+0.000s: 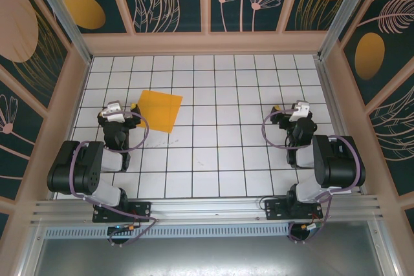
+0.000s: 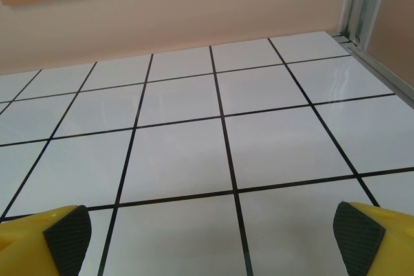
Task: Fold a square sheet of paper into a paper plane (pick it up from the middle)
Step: Move the square sheet of paper to the center of the table.
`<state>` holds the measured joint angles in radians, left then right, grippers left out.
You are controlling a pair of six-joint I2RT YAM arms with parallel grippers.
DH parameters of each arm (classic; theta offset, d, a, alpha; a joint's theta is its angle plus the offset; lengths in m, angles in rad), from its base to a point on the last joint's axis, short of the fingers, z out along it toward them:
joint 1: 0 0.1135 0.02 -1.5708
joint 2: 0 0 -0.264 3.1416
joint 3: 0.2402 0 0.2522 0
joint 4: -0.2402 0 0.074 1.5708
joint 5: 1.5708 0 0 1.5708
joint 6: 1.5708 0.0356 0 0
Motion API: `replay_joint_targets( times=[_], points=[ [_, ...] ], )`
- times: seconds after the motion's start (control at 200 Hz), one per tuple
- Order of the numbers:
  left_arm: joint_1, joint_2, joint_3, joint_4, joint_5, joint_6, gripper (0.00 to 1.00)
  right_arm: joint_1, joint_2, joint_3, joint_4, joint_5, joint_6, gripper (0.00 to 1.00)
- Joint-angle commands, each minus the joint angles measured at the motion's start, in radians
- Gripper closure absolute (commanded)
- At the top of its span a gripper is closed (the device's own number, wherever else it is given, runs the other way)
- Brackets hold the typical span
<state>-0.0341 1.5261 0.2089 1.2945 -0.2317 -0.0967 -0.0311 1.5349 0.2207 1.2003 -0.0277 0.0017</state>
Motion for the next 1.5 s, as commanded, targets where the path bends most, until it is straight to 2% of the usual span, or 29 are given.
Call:
replay_joint_targets(
  times=[0.0,0.105,0.195,0.25,0.315,0.41,0.465,0.52,0.59,0.661,0.696,0.761,0.821,0.906,0.986,1.311,1.496],
  points=[
    [0.007,-0.006,0.013,0.009,0.014,0.013,0.01,0.003,-0.014,0.029,0.001,-0.018,-0.006,0.01],
    [0.007,-0.003,0.017,0.003,0.017,0.012,0.01,0.018,-0.086,0.061,-0.117,0.011,-0.009,0.01],
    [0.007,-0.002,0.018,0.005,0.018,0.014,0.01,0.026,-0.201,0.167,-0.449,0.070,0.099,0.01],
    [0.007,-0.005,0.016,0.005,0.019,0.012,0.01,0.032,-0.238,0.240,-0.642,0.065,0.139,0.01],
    [0.007,-0.007,0.013,0.005,0.017,0.012,0.01,0.033,-0.260,0.321,-0.813,0.047,0.255,0.01],
    [0.007,-0.083,-0.035,0.046,0.045,0.023,0.01,0.032,-0.236,0.434,-0.989,-0.107,0.392,0.01],
    [0.007,-0.206,-0.025,-0.095,-0.009,-0.010,0.01,0.033,-0.205,0.489,-1.043,-0.295,0.402,0.01],
    [0.007,-0.312,0.030,-0.299,-0.056,-0.075,0.01,0.059,-0.183,0.497,-1.014,-0.420,0.470,0.01],
    [0.007,-0.398,0.148,-0.604,-0.084,-0.211,0.01,0.128,-0.164,0.504,-0.969,-0.467,0.530,0.01],
    [0.007,-0.423,0.246,-0.842,-0.137,-0.368,0.01,0.242,-0.130,0.557,-1.010,-0.387,0.561,0.02],
    [0.007,-0.427,0.291,-0.928,-0.141,-0.426,0.01,0.297,-0.098,0.588,-1.015,-0.383,0.573,0.04],
    [0.007,-0.432,0.319,-0.969,-0.020,-0.435,0.01,0.401,-0.026,0.662,-1.026,-0.372,0.603,0.10],
    [0.007,-0.423,0.328,-1.000,0.027,-0.527,0.01,0.486,0.058,0.751,-1.043,-0.375,0.601,0.13],
    [0.007,-0.391,0.371,-1.060,0.131,-0.555,0.01,0.570,0.205,0.906,-1.095,-0.369,0.634,0.19],
    [0.007,-0.373,0.391,-1.111,0.173,-0.593,0.01,0.636,0.354,1.050,-1.122,-0.394,0.690,0.26],
    [0.007,-0.486,0.339,-1.187,0.232,-0.647,0.01,0.785,0.846,1.695,-1.368,-0.385,0.726,0.34],
    [0.007,-0.575,0.291,-1.210,0.231,-0.679,0.01,0.822,1.041,1.951,-1.444,-0.417,0.756,0.36]
  ],
)
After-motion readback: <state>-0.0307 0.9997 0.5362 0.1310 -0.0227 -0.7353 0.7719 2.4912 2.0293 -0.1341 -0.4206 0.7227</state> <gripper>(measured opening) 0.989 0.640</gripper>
